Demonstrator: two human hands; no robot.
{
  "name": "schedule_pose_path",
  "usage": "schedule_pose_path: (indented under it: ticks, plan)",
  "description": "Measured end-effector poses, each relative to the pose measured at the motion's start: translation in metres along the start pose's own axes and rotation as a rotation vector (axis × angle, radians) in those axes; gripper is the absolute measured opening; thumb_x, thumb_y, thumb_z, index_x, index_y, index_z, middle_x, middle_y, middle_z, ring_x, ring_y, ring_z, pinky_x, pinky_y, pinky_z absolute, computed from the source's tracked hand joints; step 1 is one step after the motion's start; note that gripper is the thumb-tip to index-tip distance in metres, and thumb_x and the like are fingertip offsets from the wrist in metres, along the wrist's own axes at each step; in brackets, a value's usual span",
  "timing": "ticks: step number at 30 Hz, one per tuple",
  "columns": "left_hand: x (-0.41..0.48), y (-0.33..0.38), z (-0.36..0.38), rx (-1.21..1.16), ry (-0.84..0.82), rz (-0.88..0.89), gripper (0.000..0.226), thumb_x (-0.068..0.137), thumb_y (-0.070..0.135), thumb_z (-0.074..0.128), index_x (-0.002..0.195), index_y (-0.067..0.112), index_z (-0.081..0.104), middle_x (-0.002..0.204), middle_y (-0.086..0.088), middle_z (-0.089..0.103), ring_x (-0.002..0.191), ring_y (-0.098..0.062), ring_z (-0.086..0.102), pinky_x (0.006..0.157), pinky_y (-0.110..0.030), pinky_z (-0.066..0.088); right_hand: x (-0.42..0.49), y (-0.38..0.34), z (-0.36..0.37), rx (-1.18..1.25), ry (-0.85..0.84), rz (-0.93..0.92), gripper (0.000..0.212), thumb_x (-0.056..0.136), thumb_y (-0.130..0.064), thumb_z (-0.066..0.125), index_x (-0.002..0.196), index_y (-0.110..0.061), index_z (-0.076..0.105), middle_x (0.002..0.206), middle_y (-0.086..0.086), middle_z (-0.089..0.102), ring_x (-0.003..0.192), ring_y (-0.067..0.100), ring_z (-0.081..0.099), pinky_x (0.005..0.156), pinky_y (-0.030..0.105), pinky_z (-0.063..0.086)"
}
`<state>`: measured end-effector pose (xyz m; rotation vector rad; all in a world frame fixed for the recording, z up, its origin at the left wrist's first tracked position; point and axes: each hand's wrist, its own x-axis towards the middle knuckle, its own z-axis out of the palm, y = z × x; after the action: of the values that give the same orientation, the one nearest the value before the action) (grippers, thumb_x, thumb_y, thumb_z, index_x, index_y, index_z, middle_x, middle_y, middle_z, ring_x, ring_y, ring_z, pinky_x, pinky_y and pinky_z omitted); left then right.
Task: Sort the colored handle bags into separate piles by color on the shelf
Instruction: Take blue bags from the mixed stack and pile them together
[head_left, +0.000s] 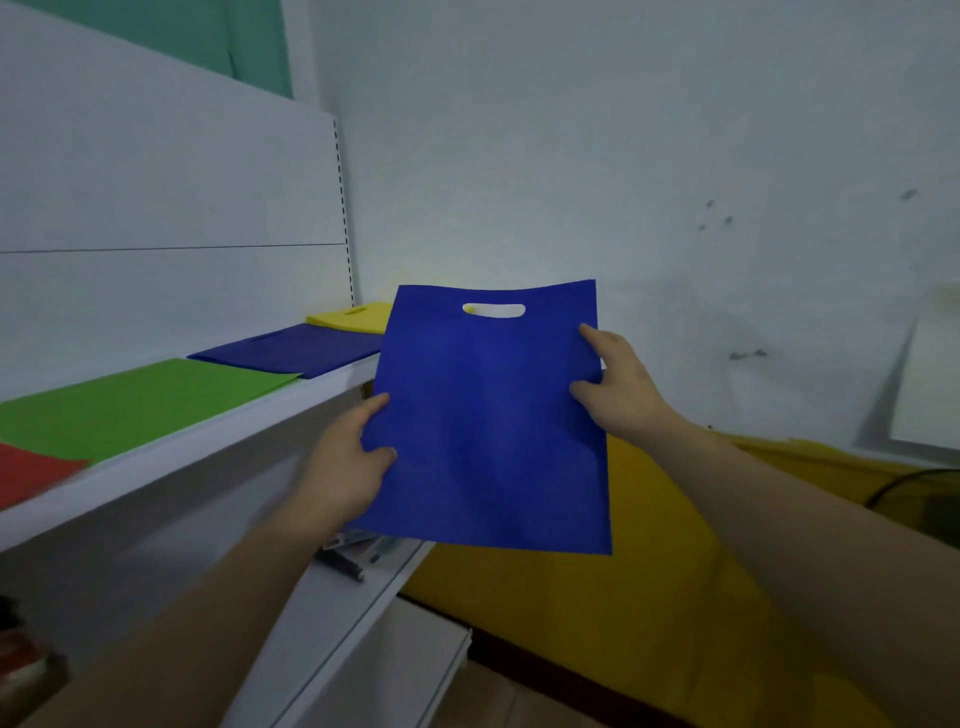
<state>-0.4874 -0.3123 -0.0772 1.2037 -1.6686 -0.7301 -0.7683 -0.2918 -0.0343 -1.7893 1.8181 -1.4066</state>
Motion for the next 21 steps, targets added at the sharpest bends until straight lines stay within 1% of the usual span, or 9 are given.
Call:
schedule_pose_path:
  ticks: [3, 7, 11, 15, 18, 21]
  plan:
    - [0.039, -0.010, 0.007, -0.016, 0.003, 0.031, 0.057, 0.091, 0.001, 0.053, 0.142, 0.023, 0.039, 0.141, -0.001, 0.045, 0.110, -0.017, 0.052, 0.084, -0.030, 0.047, 0.032, 0.007, 0.010, -0.020, 0.029, 0.002, 0.065, 0.094, -0.006, 0.051, 0.150, -0.023, 0.024, 0.150, -0.006, 0.024, 0.127, 0.015, 0.039, 0.085, 0.020, 0.042]
    - [0.099, -0.016, 0.010, -0.014, 0.017, 0.074, 0.057, 0.091, 0.002, 0.054, 0.142, 0.022, 0.038, 0.140, -0.001, 0.045, 0.106, -0.015, 0.051, 0.080, -0.025, 0.043, 0.086, 0.005, 0.021, -0.056, 0.066, -0.014, 0.065, 0.094, -0.007, 0.052, 0.150, -0.023, 0.023, 0.151, -0.006, 0.023, 0.130, 0.017, 0.037, 0.087, 0.021, 0.042]
    - [0.151, -0.022, 0.009, -0.017, 0.023, 0.114, 0.058, 0.089, 0.003, 0.056, 0.142, 0.023, 0.040, 0.140, -0.002, 0.046, 0.119, -0.022, 0.050, 0.092, -0.031, 0.045, 0.133, 0.005, 0.034, -0.078, 0.082, -0.019, 0.066, 0.093, -0.007, 0.052, 0.150, -0.023, 0.023, 0.150, -0.006, 0.024, 0.124, 0.014, 0.040, 0.083, 0.020, 0.041]
    - [0.186, -0.031, 0.010, -0.006, 0.023, 0.124, 0.058, 0.090, 0.004, 0.055, 0.142, 0.025, 0.039, 0.139, -0.002, 0.047, 0.116, -0.022, 0.052, 0.089, -0.030, 0.046, 0.168, 0.014, 0.049, -0.064, 0.104, -0.017, 0.066, 0.093, -0.006, 0.052, 0.149, -0.023, 0.024, 0.150, -0.006, 0.025, 0.126, 0.017, 0.041, 0.085, 0.022, 0.044]
    - [0.204, -0.038, 0.012, 0.002, 0.016, 0.114, 0.058, 0.091, 0.006, 0.055, 0.143, 0.026, 0.038, 0.139, -0.001, 0.047, 0.117, -0.023, 0.052, 0.094, -0.035, 0.048, 0.189, 0.024, 0.061, -0.060, 0.096, -0.018, 0.066, 0.092, -0.006, 0.053, 0.149, -0.024, 0.025, 0.149, -0.005, 0.025, 0.127, 0.018, 0.042, 0.086, 0.023, 0.044]
    - [0.218, -0.044, 0.016, 0.011, 0.019, 0.092, 0.058, 0.091, 0.005, 0.055, 0.143, 0.025, 0.038, 0.139, 0.000, 0.045, 0.118, -0.023, 0.051, 0.095, -0.034, 0.046, 0.207, 0.033, 0.071, -0.068, 0.078, -0.025, 0.066, 0.092, -0.006, 0.053, 0.149, -0.024, 0.025, 0.150, -0.005, 0.026, 0.128, 0.018, 0.040, 0.088, 0.023, 0.042]
